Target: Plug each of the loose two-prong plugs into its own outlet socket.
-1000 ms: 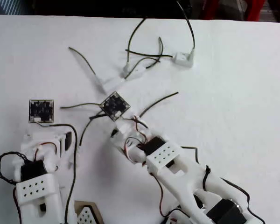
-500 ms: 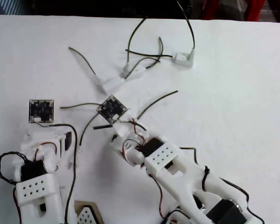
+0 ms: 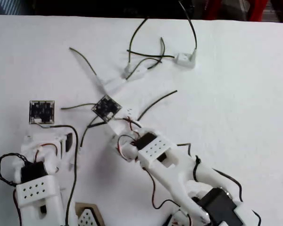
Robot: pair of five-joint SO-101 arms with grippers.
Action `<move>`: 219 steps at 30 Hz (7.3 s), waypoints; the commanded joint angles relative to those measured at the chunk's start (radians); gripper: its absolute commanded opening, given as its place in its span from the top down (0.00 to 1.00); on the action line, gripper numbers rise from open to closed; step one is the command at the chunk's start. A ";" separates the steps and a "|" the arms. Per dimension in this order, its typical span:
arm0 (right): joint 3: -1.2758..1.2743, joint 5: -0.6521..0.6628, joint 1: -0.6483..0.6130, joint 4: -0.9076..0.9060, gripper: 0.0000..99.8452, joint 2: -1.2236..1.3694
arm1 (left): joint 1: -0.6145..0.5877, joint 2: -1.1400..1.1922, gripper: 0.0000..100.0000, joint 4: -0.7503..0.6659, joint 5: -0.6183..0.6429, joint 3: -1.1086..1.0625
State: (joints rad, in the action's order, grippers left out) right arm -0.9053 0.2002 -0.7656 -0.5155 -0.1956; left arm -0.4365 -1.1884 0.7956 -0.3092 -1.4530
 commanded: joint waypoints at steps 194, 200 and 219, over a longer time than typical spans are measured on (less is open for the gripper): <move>0.796 -0.051 0.061 -0.437 0.90 0.524 | -0.162 -0.013 0.71 -0.018 0.143 0.055; 0.796 -0.058 0.061 -0.455 0.87 0.490 | -0.162 -0.013 0.71 -0.018 0.143 0.054; 0.842 -0.051 0.042 -0.456 0.87 0.507 | -0.162 -0.013 0.71 -0.018 0.143 0.054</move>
State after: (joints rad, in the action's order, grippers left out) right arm -0.1028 0.1389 -0.7181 -0.9712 0.3491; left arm -0.6114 -1.1884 0.7940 -0.1649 -1.4331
